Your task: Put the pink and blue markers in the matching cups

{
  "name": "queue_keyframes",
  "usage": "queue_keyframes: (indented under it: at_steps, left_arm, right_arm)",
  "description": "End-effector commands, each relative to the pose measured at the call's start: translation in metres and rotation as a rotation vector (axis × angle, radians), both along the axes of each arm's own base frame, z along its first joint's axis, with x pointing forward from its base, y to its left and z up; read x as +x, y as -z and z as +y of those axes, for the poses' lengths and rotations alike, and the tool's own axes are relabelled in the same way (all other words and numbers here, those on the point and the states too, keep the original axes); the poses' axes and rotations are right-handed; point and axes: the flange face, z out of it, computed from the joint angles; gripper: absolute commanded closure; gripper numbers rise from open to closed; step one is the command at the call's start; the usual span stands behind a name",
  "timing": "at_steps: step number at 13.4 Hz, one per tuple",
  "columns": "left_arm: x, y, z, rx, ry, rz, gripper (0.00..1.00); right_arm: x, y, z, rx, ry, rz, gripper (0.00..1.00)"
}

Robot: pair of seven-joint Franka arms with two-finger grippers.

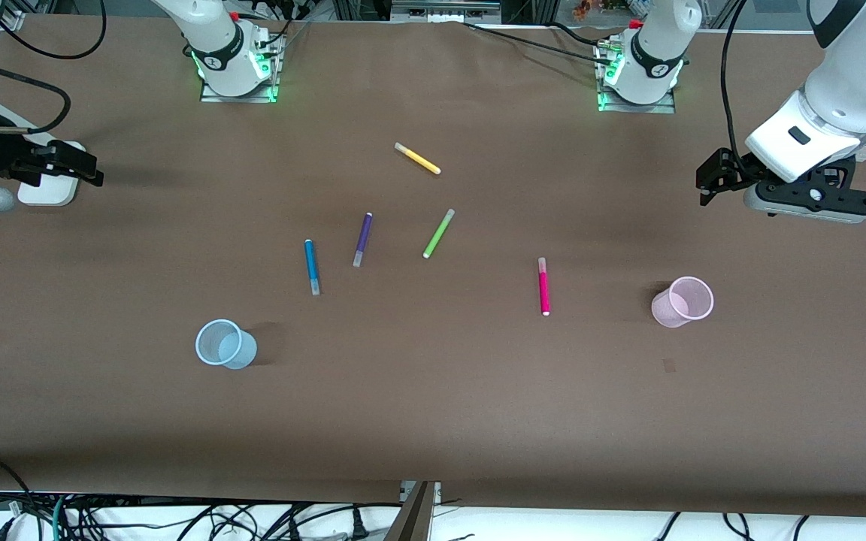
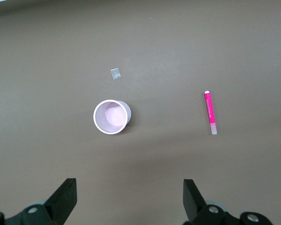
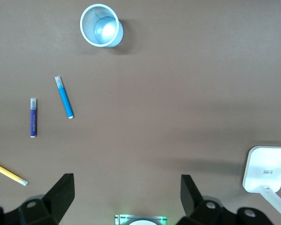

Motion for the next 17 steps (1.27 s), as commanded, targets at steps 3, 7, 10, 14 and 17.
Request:
queue_keyframes:
  at_steps: [3, 7, 10, 14, 17]
  left_arm:
    - [0.001, -0.003, 0.0, -0.019, 0.015, 0.009, 0.0]
    - [0.005, 0.016, -0.008, -0.018, 0.025, 0.052, 0.0]
    - [0.009, 0.055, -0.025, -0.007, 0.051, 0.166, 0.0]
    - [0.024, 0.13, -0.075, 0.004, 0.066, 0.23, 0.0]
    - [0.034, 0.186, -0.111, -0.001, 0.083, 0.229, 0.0]
  right_arm:
    - [0.005, -0.005, -0.003, -0.011, 0.0, 0.006, 0.0]
    - [0.014, -0.006, -0.003, -0.01, -0.001, -0.012, 0.0]
    - [0.022, 0.004, 0.006, -0.009, -0.001, -0.012, 0.0]
    - [0.054, 0.065, 0.084, -0.005, -0.122, -0.006, 0.0]
    - [0.078, 0.14, 0.15, -0.006, -0.213, -0.005, 0.0]
